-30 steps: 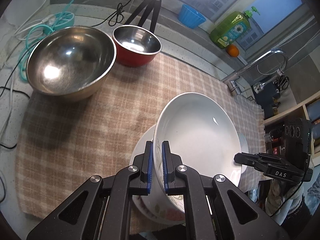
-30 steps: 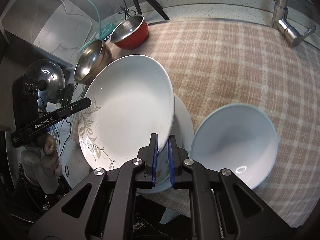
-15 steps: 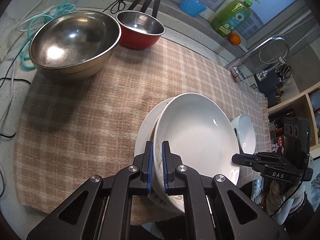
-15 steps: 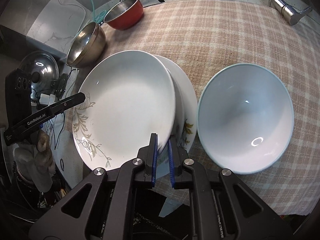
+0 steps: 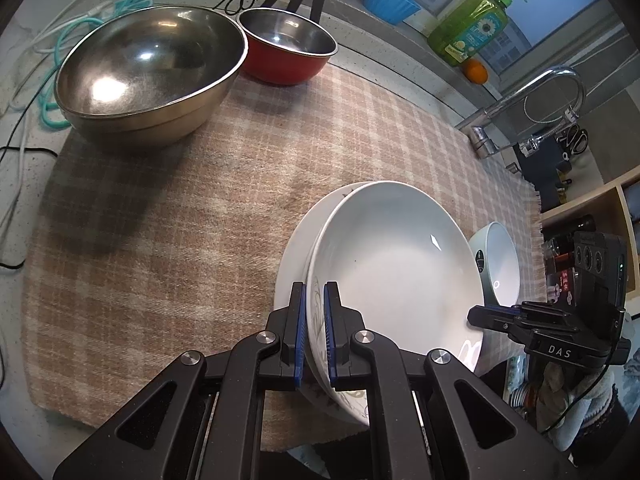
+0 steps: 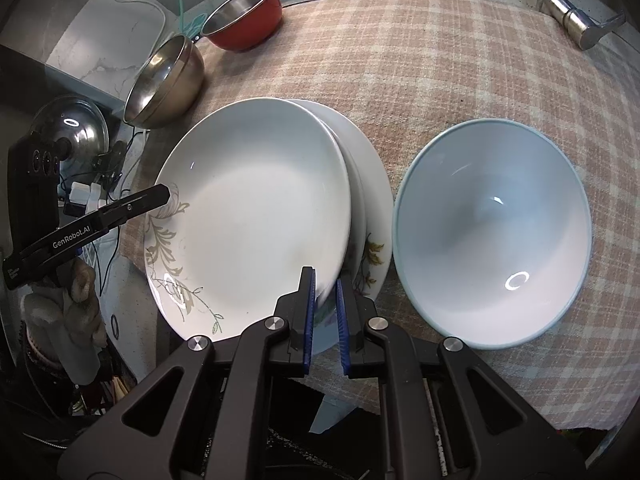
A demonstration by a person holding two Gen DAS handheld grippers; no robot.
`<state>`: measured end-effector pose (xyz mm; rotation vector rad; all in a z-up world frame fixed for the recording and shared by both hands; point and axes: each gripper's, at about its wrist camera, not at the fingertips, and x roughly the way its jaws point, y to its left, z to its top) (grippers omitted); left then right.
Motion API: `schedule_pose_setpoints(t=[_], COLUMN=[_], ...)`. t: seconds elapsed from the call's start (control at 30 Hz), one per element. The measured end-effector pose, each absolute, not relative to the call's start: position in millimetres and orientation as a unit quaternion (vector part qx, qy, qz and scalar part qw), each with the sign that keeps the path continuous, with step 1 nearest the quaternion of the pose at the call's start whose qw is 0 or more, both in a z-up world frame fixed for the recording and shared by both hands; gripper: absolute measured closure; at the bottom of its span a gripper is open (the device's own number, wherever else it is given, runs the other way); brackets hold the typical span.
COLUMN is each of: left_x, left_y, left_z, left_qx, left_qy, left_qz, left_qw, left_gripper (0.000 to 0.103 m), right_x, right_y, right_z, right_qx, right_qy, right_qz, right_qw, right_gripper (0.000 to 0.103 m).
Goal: Organize plates and bowls
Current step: 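Lower the white plate onto the floral stack and open the right tool, then move the open right tool to the rim of the large steel bowl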
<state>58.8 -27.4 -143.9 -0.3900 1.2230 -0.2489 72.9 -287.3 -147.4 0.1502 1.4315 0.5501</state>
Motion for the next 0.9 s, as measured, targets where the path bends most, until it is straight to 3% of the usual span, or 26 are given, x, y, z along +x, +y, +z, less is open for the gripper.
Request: schedule_pose_setpoints(t=[0.13, 0.23, 0.67, 0.7, 0.77, 0.9], left_x=[60.5, 60.9, 59.4, 58.6, 57.0, 55.0], left_y=[-28.8, -31.4, -31.8, -31.7, -32.0, -29.6], left_z=[-147.2, -148.7, -145.1, -143.8, -140.7, -134.2], left_qx=[-0.179, -0.175, -0.165, -0.164, -0.159, -0.148], left_qy=[0.574, 0.575, 0.57, 0.569, 0.565, 0.558], left_qz=[-0.118, -0.118, -0.12, -0.122, -0.123, -0.119], left_qw=[0.79, 0.791, 0.796, 0.797, 0.8, 0.808], left_gripper=[0.096, 0.096, 0.094, 0.093, 0.087, 0.085], right_x=[75.6, 75.8, 73.1, 73.3, 71.9, 69.8], right_y=[-285.1, -283.9, -283.5, -284.6, -285.3, -290.0], right_z=[-145.5, -145.7, -145.3, -144.8, -141.1, -127.4], right_qx=[0.051, 0.051, 0.043, 0.046, 0.048, 0.051], right_qy=[0.644, 0.646, 0.645, 0.644, 0.639, 0.622], right_qz=[0.242, 0.247, 0.247, 0.248, 0.246, 0.238], right_qw=[0.724, 0.72, 0.722, 0.722, 0.727, 0.744], right_gripper=[0.09, 0.079, 0.078, 0.077, 0.064, 0.057])
